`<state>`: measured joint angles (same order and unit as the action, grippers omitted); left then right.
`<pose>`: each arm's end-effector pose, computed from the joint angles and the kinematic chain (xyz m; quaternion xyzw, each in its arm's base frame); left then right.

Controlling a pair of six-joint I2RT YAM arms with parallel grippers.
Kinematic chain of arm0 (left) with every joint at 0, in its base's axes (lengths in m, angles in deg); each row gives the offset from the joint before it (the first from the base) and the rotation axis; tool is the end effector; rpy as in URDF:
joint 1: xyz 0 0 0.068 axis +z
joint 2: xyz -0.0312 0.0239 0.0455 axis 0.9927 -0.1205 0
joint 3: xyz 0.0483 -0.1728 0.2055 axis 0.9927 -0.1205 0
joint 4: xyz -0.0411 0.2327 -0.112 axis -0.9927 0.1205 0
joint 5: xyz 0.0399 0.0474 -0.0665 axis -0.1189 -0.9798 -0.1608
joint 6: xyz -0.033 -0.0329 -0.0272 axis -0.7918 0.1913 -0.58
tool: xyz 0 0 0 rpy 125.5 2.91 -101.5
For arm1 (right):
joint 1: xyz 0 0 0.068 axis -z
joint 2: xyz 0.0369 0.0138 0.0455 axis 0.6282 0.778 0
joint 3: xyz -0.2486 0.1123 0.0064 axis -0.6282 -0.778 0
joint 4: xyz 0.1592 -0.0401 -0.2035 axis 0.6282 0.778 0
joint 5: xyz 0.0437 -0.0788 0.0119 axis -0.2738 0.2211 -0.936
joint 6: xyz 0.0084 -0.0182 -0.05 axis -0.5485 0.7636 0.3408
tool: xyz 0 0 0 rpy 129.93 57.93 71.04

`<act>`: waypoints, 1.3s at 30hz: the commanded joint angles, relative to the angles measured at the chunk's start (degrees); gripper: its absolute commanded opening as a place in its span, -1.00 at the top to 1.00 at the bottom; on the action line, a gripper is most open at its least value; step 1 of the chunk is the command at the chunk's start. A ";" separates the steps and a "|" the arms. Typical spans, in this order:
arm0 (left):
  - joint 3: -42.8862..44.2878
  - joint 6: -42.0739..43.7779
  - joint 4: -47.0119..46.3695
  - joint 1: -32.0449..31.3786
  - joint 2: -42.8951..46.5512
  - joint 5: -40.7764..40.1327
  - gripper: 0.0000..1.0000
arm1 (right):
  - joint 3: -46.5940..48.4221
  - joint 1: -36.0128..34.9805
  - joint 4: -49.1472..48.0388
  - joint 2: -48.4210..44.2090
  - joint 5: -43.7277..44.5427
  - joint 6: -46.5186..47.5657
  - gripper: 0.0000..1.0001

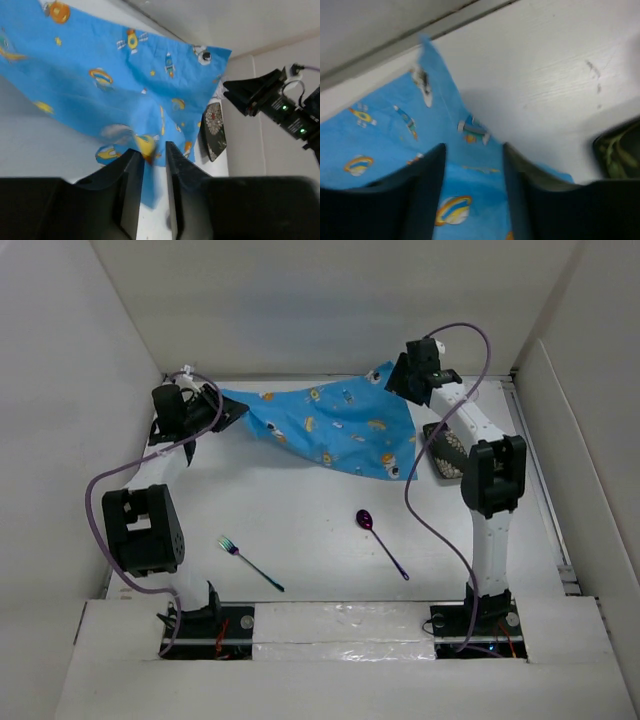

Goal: Set the dinner table for one person

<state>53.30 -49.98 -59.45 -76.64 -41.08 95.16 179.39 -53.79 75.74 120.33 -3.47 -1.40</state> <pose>0.3745 0.0187 0.2998 -0.0853 0.7431 -0.4409 0.4962 0.4818 0.1210 0.2954 0.1780 0.8750 0.0988 0.4392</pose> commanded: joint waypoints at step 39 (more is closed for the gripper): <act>-10.79 18.97 34.80 -2.57 1.25 -45.88 -0.08 | -39.69 6.26 3.35 -13.62 -4.66 -9.06 0.12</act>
<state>42.94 -31.82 -25.26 -79.22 -39.22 52.93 134.28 -46.89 75.22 103.61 -10.44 -8.90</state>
